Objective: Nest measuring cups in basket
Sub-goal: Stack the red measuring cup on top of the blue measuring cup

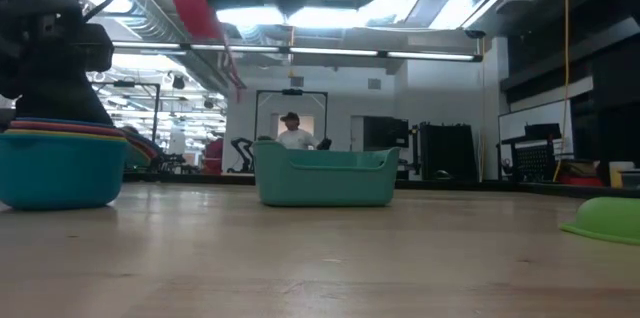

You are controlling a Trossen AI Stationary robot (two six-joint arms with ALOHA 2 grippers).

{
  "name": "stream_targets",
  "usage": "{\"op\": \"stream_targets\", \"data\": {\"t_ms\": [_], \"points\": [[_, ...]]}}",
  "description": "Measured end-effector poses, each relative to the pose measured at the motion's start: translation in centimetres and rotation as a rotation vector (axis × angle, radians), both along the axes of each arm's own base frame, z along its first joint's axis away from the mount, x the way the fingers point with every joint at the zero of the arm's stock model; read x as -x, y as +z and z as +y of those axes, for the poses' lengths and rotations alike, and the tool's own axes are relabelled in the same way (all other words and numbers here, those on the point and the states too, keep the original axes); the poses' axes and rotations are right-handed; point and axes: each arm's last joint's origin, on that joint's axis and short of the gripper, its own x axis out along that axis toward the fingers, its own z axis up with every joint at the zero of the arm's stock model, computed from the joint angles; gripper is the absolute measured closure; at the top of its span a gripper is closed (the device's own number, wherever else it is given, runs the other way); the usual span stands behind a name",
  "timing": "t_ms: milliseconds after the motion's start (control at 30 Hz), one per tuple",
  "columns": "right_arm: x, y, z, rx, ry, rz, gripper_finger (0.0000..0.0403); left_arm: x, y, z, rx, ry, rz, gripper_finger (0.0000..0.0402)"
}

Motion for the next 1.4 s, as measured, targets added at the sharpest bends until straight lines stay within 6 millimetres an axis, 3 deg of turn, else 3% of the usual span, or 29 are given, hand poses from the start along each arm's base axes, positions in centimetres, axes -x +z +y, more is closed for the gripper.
{"op": "stream_targets", "data": {"t_ms": [333, 633, 933, 1400], "points": [[-1.8, -2.6, 0.1, 0.088, 0.061, 0.011, 0.0391, -0.3, 0.4, 0.0, -0.011, 0.05, -0.066, 0.0284], [-1.9, -2.8, 0.3, 0.06, 0.102, 0.005, 0.0391, -0.4, 0.6, 0.3, -0.038, 0.074, -0.088, 0.0284], [-1.6, -3.2, 0.3, 0.043, 0.09, 0.06, 0.0391, -0.1, 1.7, 0.3, -0.029, -0.024, -0.154, 0.0284], [-1.1, -3.9, 0.0, -0.041, 0.062, 0.15, 0.0391, -1.2, 9.4, -0.6, -0.273, -0.281, -0.349, 0.0284]]}}
